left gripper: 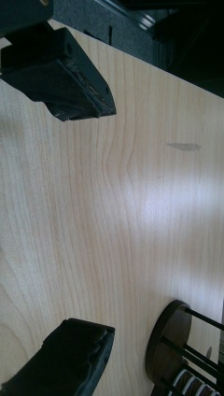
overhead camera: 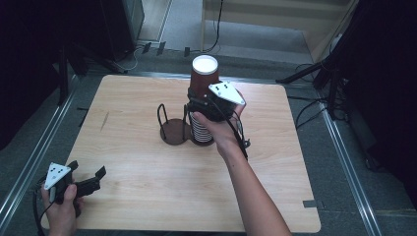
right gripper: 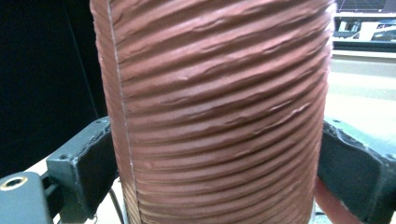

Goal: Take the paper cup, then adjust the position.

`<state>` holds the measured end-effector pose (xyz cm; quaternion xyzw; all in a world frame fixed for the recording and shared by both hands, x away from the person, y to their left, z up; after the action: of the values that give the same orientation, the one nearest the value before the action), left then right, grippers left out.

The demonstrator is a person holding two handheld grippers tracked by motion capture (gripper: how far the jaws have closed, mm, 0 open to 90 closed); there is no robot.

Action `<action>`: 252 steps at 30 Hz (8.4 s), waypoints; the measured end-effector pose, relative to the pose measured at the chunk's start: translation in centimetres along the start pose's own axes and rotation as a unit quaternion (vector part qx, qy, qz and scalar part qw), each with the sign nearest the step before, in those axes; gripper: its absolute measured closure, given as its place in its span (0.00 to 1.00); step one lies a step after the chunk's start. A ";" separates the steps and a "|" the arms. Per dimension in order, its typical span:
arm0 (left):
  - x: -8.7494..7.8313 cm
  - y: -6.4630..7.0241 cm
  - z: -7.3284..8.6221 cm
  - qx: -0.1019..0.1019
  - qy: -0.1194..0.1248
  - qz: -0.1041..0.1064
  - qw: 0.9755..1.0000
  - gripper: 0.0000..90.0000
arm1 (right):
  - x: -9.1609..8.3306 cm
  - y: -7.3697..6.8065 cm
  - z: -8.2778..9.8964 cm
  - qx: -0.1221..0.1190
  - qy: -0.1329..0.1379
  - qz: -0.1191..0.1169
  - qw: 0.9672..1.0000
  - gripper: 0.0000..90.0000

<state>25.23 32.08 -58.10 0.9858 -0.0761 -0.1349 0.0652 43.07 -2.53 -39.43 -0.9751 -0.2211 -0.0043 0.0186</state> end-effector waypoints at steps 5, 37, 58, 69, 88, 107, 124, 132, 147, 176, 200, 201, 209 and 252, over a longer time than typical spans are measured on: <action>0.0 0.0 0.0 0.000 0.000 0.000 1.000 0.00 | 0.2 -0.1 0.2 -0.004 0.000 0.001 1.000 0.08; 0.0 0.0 0.0 0.002 -0.001 0.002 1.000 0.00 | 0.1 -0.1 -2.6 -0.008 0.011 0.000 1.000 0.11; 0.1 0.1 0.0 0.003 0.000 0.002 1.000 0.00 | 0.0 -0.2 -7.1 -0.011 0.035 0.002 0.999 0.12; 0.1 0.1 0.0 0.002 0.000 0.002 1.000 0.00 | -0.3 0.1 -9.2 -0.016 0.047 0.001 0.999 0.12; 0.1 0.1 0.0 0.003 0.000 0.002 1.000 0.00 | -1.8 3.2 -10.6 -0.009 0.058 0.033 0.998 0.12; 0.1 0.2 0.0 0.011 -0.001 0.003 1.000 0.00 | -4.9 7.4 -8.1 -0.007 0.039 0.064 0.997 0.13; 0.1 0.2 0.0 0.012 -0.003 0.000 1.000 0.00 | -7.8 8.9 -5.3 -0.016 0.024 0.071 0.997 0.14; 0.1 0.3 0.1 0.014 -0.005 0.000 1.000 0.00 | -9.1 9.5 -3.2 -0.018 0.019 0.077 0.997 0.14; 0.2 0.2 0.0 0.012 -0.005 0.001 1.000 0.00 | -11.1 9.4 0.7 -0.043 0.005 0.089 0.995 0.14; 0.4 0.6 0.0 0.020 -0.002 0.000 1.000 0.00 | -13.7 8.4 10.7 -0.028 -0.053 0.106 0.993 0.14; 3.2 7.1 -2.7 0.045 0.000 0.078 0.996 0.00 | -13.5 6.3 12.6 -0.045 -0.070 0.099 0.992 0.14; 3.6 8.2 -3.0 0.038 0.000 0.092 0.995 0.00 | -13.6 6.2 12.9 -0.053 -0.070 0.099 0.991 0.14; 4.8 12.7 -4.0 0.048 0.002 0.138 0.989 0.00 | -13.8 6.0 13.5 -0.061 -0.079 0.095 0.990 0.14; 4.4 21.7 -5.3 0.047 -0.032 0.296 0.953 0.00 | -13.9 2.1 14.5 -0.196 -0.082 0.046 0.976 0.14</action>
<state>28.05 10.69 -50.92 0.9162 -0.3730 -0.1370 0.0529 31.46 -9.90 -54.19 -0.9660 -0.1718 0.0335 -0.1905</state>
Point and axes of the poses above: each handheld gripper's, and its own axes: x roughly forward along the jaws, z roughly out of its underside, y roughly to its right, the point moved 7 cm from there along x, roughly forward along the jaws, and after that the axes turned 10 degrees about y, right-handed, at the moved point
